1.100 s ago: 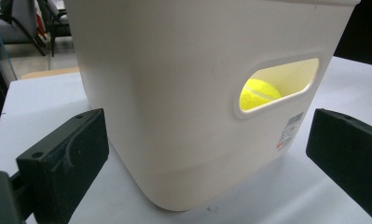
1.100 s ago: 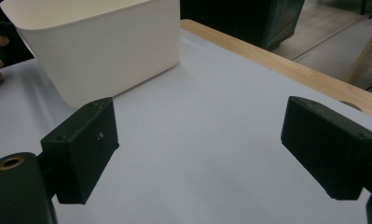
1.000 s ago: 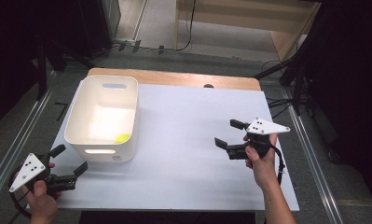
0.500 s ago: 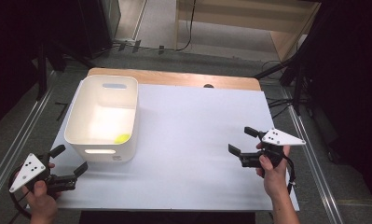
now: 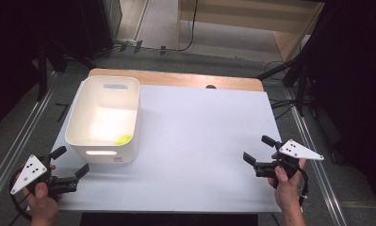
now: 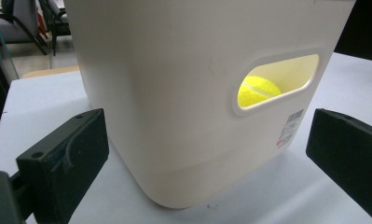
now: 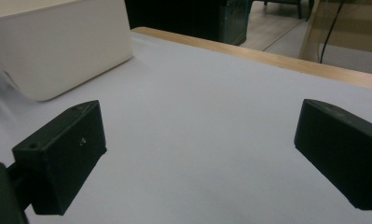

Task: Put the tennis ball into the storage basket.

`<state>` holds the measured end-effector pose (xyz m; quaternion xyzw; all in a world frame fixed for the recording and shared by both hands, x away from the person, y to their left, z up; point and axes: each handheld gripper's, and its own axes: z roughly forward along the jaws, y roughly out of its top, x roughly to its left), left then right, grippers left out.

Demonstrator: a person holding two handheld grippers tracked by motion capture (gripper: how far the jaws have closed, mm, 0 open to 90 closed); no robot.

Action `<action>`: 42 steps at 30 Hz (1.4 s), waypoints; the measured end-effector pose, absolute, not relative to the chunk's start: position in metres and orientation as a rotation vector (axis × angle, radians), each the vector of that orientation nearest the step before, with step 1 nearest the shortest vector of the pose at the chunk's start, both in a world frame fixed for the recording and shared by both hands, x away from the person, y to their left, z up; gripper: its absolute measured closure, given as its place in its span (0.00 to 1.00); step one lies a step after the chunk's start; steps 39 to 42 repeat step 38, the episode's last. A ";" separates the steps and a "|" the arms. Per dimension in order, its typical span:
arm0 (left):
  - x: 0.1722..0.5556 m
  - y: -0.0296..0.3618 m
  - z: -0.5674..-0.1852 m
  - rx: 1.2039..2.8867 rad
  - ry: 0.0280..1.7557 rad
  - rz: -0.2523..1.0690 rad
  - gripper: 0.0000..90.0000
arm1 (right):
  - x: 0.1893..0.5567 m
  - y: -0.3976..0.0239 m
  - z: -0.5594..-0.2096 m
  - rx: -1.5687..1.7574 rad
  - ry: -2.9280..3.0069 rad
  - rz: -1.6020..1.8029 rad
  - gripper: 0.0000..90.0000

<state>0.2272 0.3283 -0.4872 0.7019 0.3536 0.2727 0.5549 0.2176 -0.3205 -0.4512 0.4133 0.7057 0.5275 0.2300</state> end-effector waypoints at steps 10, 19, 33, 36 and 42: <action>0.227 0.328 -0.487 1.661 0.834 0.645 0.00 | 0.202 -0.336 -0.467 1.201 1.857 1.402 0.00; 0.227 0.328 -0.488 1.661 0.833 0.648 0.00 | 0.191 -0.355 -0.489 1.281 1.780 1.387 0.00; 0.228 0.326 -0.488 1.680 0.827 0.649 0.00 | 0.177 -0.377 -0.510 1.348 1.639 1.372 0.00; 0.228 0.326 -0.488 1.682 0.825 0.649 0.00 | 0.177 -0.377 -0.511 1.356 1.630 1.376 0.00; 0.228 0.326 -0.488 1.680 0.828 0.648 0.00 | 0.178 -0.377 -0.512 1.363 1.622 1.379 0.00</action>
